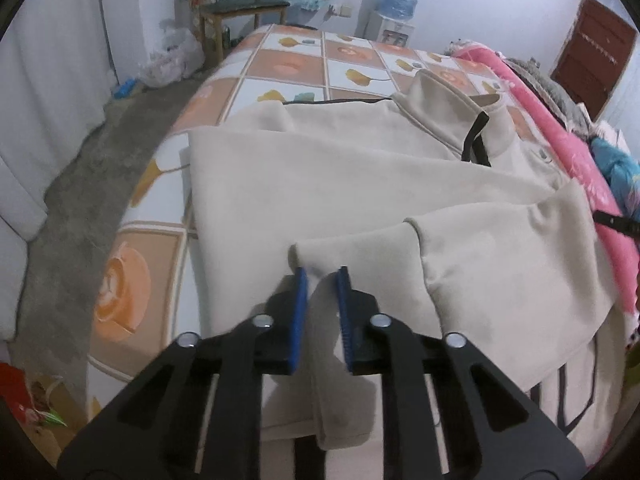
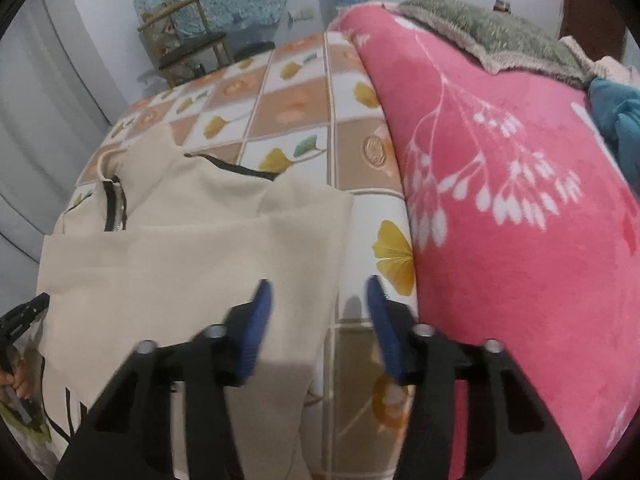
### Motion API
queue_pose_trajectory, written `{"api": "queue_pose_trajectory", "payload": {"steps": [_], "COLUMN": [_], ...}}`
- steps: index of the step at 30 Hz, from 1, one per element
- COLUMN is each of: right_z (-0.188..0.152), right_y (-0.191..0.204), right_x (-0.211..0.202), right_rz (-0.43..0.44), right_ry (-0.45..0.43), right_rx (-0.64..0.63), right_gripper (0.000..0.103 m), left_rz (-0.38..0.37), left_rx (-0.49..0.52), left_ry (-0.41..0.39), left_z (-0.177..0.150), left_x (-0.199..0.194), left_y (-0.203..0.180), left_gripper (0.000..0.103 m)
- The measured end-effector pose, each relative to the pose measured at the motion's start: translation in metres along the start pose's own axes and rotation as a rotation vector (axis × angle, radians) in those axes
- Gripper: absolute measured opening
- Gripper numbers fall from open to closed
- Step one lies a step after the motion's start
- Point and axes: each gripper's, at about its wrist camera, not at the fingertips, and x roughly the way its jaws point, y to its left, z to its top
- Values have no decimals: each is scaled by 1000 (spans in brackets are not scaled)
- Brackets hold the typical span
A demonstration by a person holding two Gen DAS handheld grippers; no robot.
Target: Fold large clothes
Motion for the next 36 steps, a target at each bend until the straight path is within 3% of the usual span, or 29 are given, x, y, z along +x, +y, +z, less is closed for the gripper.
{"api": "queue_pose_trajectory", "payload": {"steps": [1,3,5,8,12,15,18,22,25,29,36], "right_z": [0,2,4,4,3,5,5,3,4,3,0], "right_y": [0,1,2,1,-3,-4,-4,-2,0,1,3], "right_x": [3,9,12,8,-11,-11,-1,6,5,5,8], "right_rz": [17,49,50,59,71,64,51,34,23,16,-10], "right_ry": [6,15,12,-21,-80,-83,-71,-69,-76,-87,-107], "right_rx": [0,-1,-12,-13,0,4,16,17,10,11,14], "right_gripper": [30,24,9,6,6,6,6,6,6,6,6], "left_rz": [12,18,33,46,-1,32,37,72,51,38,109], "left_rx": [14,35,63,92,99,106,39,-19,-28,3,15], "left_ry": [-9,-22,-49,-124,-260,-339,-261,-122,-159,-267,-208], "left_z": [-1,-1,-2,-1,11,25,36,25,20,33,34], "left_x": [-2,-4,-10,-31,-76,-90,-60,-3,-6,-32,1], "left_y": [-1,-3,-6,-12,-18,-16,4,31,32,20,24], "left_gripper": [3,2,2,1,1,1,1,1,1,1,1]}}
